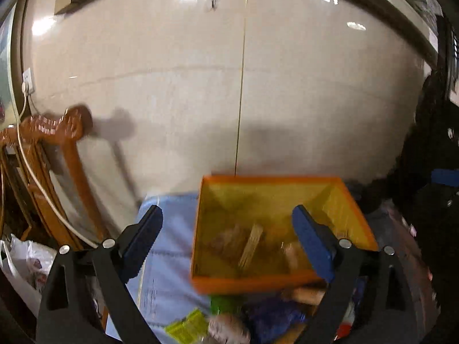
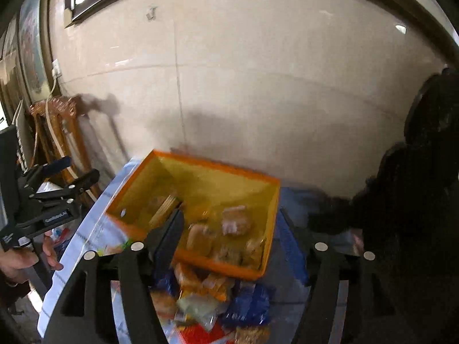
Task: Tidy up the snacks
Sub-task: 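Drop both held packs into the orange box and open both tools, then grasp white printed snack bag with left tool while right tool grasps red chip bag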
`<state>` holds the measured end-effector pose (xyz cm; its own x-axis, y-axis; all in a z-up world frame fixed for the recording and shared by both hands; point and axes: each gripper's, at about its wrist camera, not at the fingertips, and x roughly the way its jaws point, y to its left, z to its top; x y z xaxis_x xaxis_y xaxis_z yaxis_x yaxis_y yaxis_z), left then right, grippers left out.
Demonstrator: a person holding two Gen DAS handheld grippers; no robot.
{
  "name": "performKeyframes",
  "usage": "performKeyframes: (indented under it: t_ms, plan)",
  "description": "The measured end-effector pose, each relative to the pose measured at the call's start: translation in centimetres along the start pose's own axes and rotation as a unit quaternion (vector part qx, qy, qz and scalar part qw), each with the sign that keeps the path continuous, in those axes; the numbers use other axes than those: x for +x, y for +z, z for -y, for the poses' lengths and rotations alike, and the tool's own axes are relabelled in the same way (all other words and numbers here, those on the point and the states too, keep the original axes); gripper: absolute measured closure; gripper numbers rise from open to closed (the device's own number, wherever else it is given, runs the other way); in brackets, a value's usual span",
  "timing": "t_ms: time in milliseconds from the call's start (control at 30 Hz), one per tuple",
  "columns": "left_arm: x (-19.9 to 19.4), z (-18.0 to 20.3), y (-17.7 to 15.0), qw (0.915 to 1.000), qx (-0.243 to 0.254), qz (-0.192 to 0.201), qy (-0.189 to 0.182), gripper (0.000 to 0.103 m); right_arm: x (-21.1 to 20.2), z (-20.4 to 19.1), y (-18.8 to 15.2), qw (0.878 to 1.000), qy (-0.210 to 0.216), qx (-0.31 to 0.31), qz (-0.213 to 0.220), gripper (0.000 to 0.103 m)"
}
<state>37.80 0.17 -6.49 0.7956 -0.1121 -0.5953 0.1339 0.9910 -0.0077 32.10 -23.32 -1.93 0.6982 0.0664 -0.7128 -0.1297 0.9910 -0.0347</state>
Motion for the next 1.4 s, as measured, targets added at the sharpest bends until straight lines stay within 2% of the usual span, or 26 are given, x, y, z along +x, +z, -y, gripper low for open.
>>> performKeyframes:
  t_ms: [100,233,333,433,500,600,733,833,900,967,1033,1100,1133,1167,1200,1300,1400]
  plan:
    - [-0.9,-0.4,-3.5,0.9998,0.01,-0.013,-0.006,0.013,-0.2,-1.1,-3.5,1.0,0.015,0.002,-0.016,0.03]
    - [-1.2,-1.0,-8.8,0.999,0.015,-0.041,-0.01,0.01,0.3,-3.4,-11.1,0.998,0.04,0.015,-0.055,0.025]
    - [-0.5,-1.6,-11.8,0.9977,0.006,-0.068,-0.005,0.01,1.6,-4.6,-18.3,0.993,0.046,0.02,-0.106,0.025]
    - [0.6,-2.2,-14.8,0.9959,-0.001,-0.091,0.006,0.01,3.7,-5.4,-23.1,0.986,0.038,0.038,-0.159,0.025]
    - [1.0,-2.2,-15.7,0.9957,0.0,-0.092,0.013,0.01,4.8,-5.8,-24.2,0.982,0.034,0.062,-0.173,0.025]
    - [1.4,-1.9,-16.1,0.996,-0.008,-0.088,0.014,0.01,6.0,-5.8,-24.5,0.979,0.001,0.086,-0.183,0.021]
    - [2.2,-0.5,-16.1,0.9961,-0.003,-0.087,0.015,0.01,8.7,-4.4,-25.7,0.959,0.001,0.183,-0.217,0.021]
    - [3.0,0.4,-15.8,0.9962,0.006,-0.085,0.019,0.01,10.4,-3.3,-25.6,0.947,0.006,0.239,-0.216,0.021]
    - [3.7,0.8,-15.7,0.9961,0.009,-0.084,0.026,0.01,11.2,-2.8,-25.0,0.944,0.006,0.257,-0.209,0.021]
    - [4.6,1.1,-15.7,0.9958,0.013,-0.084,0.035,0.01,12.5,-2.5,-24.2,0.938,-0.003,0.27,-0.219,0.014]
    - [5.3,1.4,-15.7,0.9956,0.018,-0.082,0.043,0.01,13.5,-2.3,-23.6,0.933,-0.013,0.282,-0.224,0.012]
    - [6.1,1.9,-15.9,0.9941,0.039,-0.084,0.057,0.01,14.2,-2.3,-23.1,0.93,-0.023,0.287,-0.229,0.012]
    - [6.5,2.1,-16.2,0.9933,0.049,-0.088,0.058,0.015,14.4,-2.7,-22.9,0.934,-0.03,0.27,-0.231,0.014]
    - [6.9,2.3,-16.7,0.9922,0.063,-0.095,0.05,0.048,14.4,-3.2,-22.9,0.941,-0.034,0.247,-0.229,0.021]
    - [7.4,2.5,-17.1,0.9898,0.079,-0.107,0.051,0.065,14.3,-4.0,-22.9,0.949,-0.04,0.212,-0.23,0.025]
    - [6.9,1.8,-17.8,0.9923,0.081,-0.088,0.035,0.071,13.6,-4.9,-23.5,0.959,-0.04,0.166,-0.224,0.039]
    - [6.2,1.2,-18.0,0.9942,0.067,-0.081,0.022,0.073,12.9,-5.0,-24.0,0.964,-0.038,0.145,-0.218,0.041]
